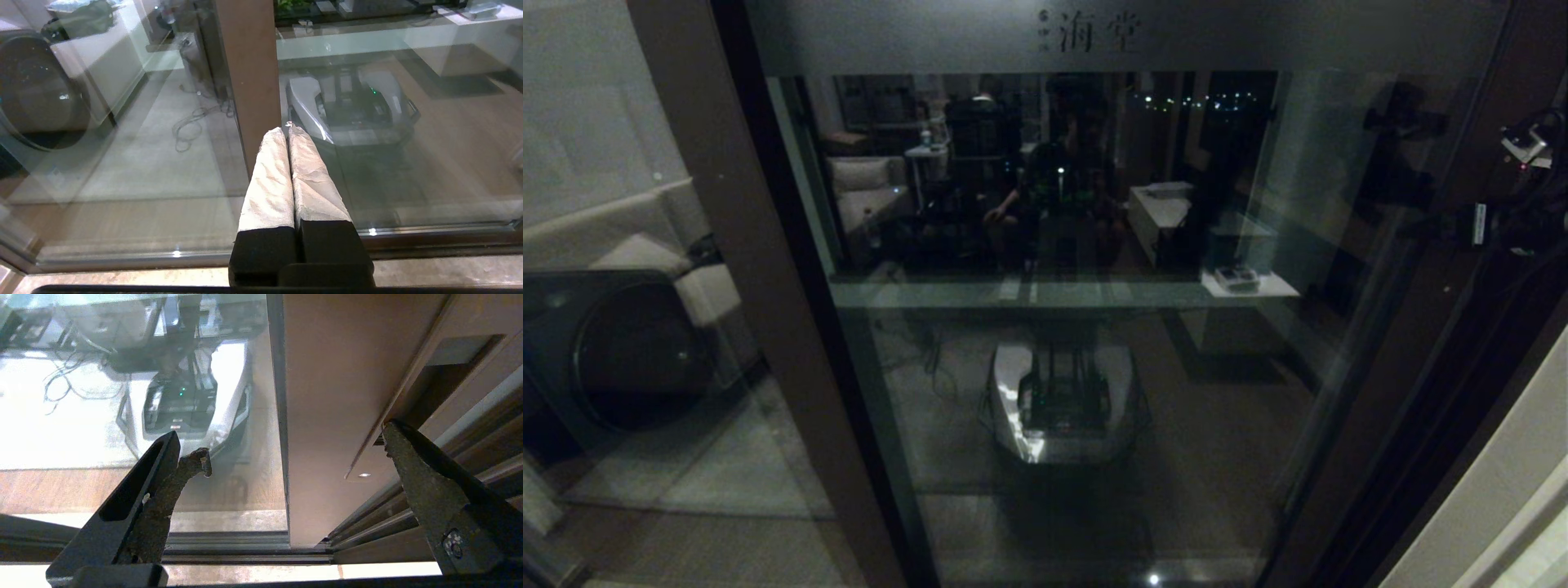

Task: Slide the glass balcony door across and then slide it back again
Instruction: Open the slid door

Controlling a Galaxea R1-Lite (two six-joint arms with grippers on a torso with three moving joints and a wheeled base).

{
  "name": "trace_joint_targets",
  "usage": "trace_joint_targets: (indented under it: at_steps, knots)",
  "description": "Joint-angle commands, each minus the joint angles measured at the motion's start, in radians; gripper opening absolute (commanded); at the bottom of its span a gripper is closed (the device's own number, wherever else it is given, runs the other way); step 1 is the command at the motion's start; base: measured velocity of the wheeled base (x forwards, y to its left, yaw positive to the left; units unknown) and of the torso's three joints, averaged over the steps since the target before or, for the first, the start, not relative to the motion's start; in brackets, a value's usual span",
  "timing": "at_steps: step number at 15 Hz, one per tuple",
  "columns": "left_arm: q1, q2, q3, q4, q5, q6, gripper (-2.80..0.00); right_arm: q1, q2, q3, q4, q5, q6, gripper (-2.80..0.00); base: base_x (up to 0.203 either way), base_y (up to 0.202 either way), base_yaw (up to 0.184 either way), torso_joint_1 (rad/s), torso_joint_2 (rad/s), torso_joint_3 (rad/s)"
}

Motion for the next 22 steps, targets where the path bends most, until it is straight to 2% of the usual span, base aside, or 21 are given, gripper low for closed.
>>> trace_joint_targets:
  at_steps: [1,6,10,19,22]
  knots:
    - [0.000,0.000,-0.001,0.000,-0.001,0.000,-2.80,0.006,-0.002,0.003,-0.001,-0.001,-0.001,0.00,0.000,0.000,0.000,0.000,0.00,0.000]
    - [0.000,0.000,0.000,0.000,-0.001,0.000,-2.80,0.029,-0.016,0.031,-0.009,-0.001,0.007,0.00,0.000,0.000,0.000,0.000,0.00,0.000]
    - [0.000,0.000,0.001,0.001,-0.001,0.000,-2.80,0.061,-0.023,0.091,-0.089,-0.007,0.019,0.00,0.000,0.000,0.000,0.000,0.00,0.000]
    - [0.001,0.000,-0.001,0.000,-0.001,0.000,-2.80,0.071,-0.041,0.109,-0.095,-0.008,0.019,0.00,0.000,0.000,0.000,0.000,0.00,0.000]
    - [0.000,0.000,-0.001,0.000,-0.001,0.000,-2.80,0.064,-0.050,0.122,-0.094,-0.052,0.019,0.00,0.000,0.000,0.000,0.000,0.00,0.000]
